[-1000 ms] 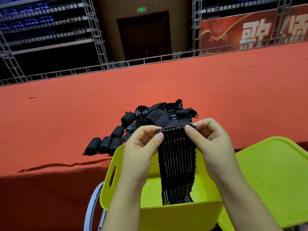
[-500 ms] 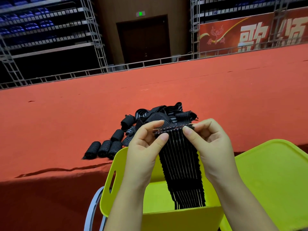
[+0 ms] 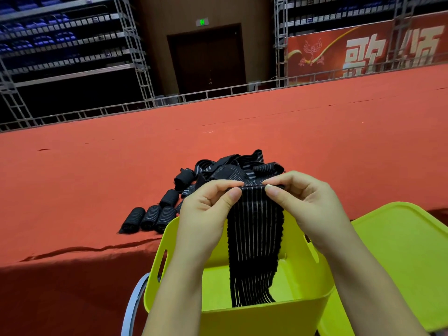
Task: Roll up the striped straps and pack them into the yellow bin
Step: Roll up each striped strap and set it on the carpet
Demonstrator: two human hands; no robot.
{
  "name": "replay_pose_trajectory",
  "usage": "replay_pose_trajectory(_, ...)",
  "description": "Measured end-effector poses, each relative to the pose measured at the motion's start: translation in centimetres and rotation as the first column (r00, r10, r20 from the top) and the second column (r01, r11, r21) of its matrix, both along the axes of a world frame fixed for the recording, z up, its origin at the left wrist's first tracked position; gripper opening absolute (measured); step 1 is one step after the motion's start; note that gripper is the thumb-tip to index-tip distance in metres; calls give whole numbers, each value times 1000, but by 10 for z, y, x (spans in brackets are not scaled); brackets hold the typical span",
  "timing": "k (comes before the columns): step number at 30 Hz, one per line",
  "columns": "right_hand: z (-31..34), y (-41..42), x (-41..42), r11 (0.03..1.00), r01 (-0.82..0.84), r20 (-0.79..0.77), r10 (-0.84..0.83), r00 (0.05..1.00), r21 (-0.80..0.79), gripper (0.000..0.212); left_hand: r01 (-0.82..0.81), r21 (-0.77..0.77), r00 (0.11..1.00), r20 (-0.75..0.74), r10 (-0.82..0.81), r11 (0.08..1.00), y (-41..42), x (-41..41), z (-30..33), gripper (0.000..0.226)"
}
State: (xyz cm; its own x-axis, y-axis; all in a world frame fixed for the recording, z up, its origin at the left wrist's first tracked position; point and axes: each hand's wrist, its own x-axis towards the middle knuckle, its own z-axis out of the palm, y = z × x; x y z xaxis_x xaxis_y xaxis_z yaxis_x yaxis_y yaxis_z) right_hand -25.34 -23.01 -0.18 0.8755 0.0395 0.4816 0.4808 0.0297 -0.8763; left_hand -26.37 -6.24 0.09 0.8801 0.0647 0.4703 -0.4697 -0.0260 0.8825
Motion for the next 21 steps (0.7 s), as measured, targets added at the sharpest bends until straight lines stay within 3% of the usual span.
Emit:
replay_pose_trajectory(5, 8, -6, -1, 986, -50, 28, 55, 998, -158, 12, 69, -16, 997, -42, -69, 998, -2, 0, 1, 14)
replay_pose_trajectory(11, 1, -2, 1, 981, 123, 180, -95, 979, -151, 21, 177, -61, 963, -196, -185, 982, -3, -2, 3, 23)
replay_pose_trajectory(17, -5, -4, 8, 937, 239, 434, -109, 894, -255, 9, 187, -139, 944, -247, -217, 973, -4, -5, 6, 18)
replay_pose_trajectory(21, -6, -7, 6, 957, 181, 348, -94, 933, -226, 12, 209, -200, 938, -237, -254, 957, -1, -5, 6, 25)
